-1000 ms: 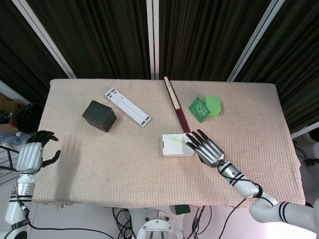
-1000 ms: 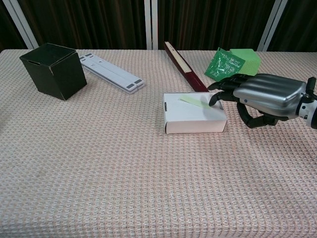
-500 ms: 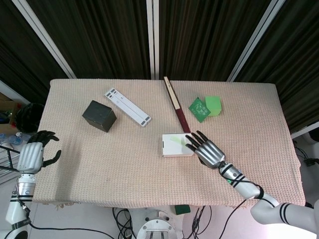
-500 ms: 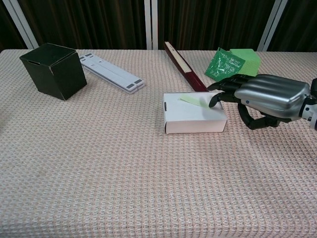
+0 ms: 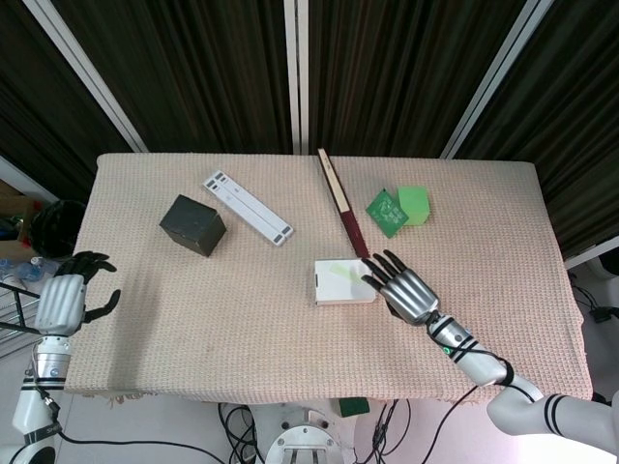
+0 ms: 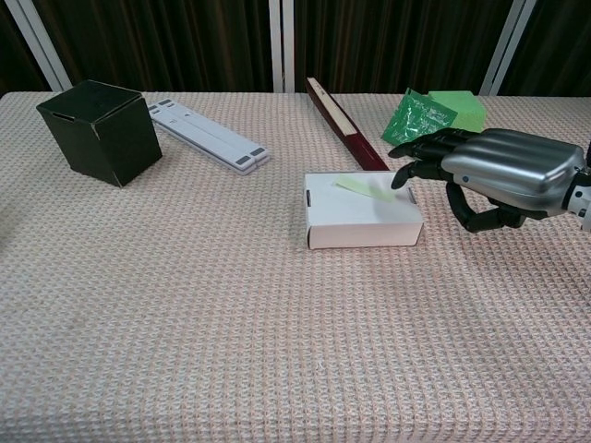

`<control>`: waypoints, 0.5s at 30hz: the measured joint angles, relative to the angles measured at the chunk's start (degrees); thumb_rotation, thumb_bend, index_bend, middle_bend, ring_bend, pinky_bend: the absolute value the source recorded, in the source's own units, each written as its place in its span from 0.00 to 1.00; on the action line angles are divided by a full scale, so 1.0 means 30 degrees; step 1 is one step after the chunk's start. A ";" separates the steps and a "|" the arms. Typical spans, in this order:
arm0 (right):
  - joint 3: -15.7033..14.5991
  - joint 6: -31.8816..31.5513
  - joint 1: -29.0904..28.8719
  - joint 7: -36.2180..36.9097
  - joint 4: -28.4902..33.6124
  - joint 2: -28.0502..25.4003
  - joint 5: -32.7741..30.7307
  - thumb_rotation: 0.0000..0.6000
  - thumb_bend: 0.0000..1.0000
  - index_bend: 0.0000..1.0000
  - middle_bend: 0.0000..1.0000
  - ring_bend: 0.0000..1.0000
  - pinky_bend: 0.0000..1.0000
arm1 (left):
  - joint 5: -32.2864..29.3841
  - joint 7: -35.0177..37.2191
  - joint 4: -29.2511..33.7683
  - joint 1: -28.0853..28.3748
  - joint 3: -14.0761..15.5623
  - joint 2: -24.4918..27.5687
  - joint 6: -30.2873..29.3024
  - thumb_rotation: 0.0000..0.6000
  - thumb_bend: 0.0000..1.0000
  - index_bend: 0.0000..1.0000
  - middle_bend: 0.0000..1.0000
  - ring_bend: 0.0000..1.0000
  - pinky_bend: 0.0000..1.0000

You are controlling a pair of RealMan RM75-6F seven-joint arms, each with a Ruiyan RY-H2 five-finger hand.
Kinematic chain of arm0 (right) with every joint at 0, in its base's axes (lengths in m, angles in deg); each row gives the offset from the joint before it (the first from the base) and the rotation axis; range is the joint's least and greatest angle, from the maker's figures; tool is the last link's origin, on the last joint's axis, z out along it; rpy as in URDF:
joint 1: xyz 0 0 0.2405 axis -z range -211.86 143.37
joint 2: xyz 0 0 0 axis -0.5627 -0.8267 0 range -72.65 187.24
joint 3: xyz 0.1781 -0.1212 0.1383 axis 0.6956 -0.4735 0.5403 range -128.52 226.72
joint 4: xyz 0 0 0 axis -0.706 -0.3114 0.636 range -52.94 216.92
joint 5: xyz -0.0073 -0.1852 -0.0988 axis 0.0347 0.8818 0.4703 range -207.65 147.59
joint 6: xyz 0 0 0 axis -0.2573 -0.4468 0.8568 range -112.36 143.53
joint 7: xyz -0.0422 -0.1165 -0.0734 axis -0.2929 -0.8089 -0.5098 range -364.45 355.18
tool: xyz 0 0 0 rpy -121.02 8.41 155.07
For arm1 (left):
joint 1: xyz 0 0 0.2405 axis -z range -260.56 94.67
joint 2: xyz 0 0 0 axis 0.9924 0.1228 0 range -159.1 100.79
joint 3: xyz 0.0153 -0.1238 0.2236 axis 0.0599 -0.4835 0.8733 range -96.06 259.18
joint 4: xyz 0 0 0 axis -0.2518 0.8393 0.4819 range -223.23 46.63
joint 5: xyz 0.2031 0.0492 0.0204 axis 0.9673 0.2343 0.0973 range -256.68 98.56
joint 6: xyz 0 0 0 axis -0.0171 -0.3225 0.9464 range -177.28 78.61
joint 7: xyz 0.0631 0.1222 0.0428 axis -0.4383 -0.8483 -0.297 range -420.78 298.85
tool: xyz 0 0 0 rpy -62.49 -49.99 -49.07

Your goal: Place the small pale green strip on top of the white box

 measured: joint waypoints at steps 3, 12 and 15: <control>-0.0017 0.0230 0.0001 -0.0057 -0.0050 0.0046 -0.0166 0.93 1.00 0.22 0.00 0.00 0.00 | 0.0014 -0.0032 0.0021 0.0014 0.0009 0.0001 0.0021 0.92 0.30 0.40 0.25 0.15 0.23; -0.0144 0.0515 0.0004 -0.0028 -0.0413 0.0351 -0.0286 0.93 1.00 0.22 0.00 0.00 0.00 | -0.0053 0.0116 0.0109 -0.0024 -0.0127 0.0106 -0.0111 0.92 0.30 0.40 0.25 0.15 0.23; -0.0106 0.0254 0.0025 0.0098 -0.0388 0.0323 -0.0139 0.93 1.00 0.22 0.00 0.00 0.00 | -0.0039 0.0111 0.0159 -0.0020 -0.0143 0.0164 -0.0124 0.92 0.30 0.40 0.25 0.15 0.23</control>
